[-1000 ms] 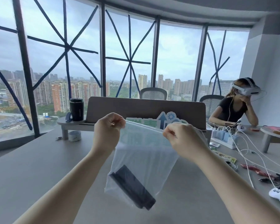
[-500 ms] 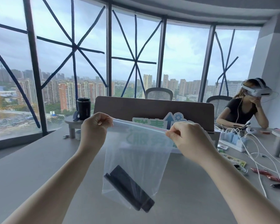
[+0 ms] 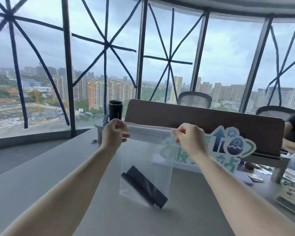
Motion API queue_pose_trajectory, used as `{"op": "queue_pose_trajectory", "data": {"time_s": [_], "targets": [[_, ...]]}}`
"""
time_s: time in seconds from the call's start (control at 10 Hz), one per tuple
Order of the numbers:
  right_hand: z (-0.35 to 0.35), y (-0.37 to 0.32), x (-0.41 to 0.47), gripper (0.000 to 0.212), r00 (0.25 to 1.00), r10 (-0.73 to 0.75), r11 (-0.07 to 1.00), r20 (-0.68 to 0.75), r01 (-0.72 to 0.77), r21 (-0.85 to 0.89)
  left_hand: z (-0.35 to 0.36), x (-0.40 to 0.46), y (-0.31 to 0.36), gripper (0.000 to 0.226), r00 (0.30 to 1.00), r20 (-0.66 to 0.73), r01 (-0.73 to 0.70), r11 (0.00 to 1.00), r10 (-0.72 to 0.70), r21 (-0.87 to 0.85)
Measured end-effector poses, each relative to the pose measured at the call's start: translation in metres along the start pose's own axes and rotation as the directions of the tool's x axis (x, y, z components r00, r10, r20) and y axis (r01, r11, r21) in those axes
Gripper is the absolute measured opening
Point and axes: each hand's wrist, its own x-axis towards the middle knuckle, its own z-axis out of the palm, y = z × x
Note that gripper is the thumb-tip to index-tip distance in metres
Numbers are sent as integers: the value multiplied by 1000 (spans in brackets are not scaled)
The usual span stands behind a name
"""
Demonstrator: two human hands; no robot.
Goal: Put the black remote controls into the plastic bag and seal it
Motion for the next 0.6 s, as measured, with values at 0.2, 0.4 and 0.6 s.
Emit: {"op": "queue_pose_trajectory", "data": {"time_s": [0.2,0.4,0.6], "targets": [[78,-7,13,26,997,-22,996,69,16,90,-46,51,-42,25,996,-92,5,999,-8,-35],[133,24,-38,27,960,53,997,274,-64,30,-71,21,-127,28,980,-78,176,980,-183,-92],[113,38,-87,14,881,107,962,462,-209,177,-93,-41,-164,19,974,-90,225,948,-210,224]]}}
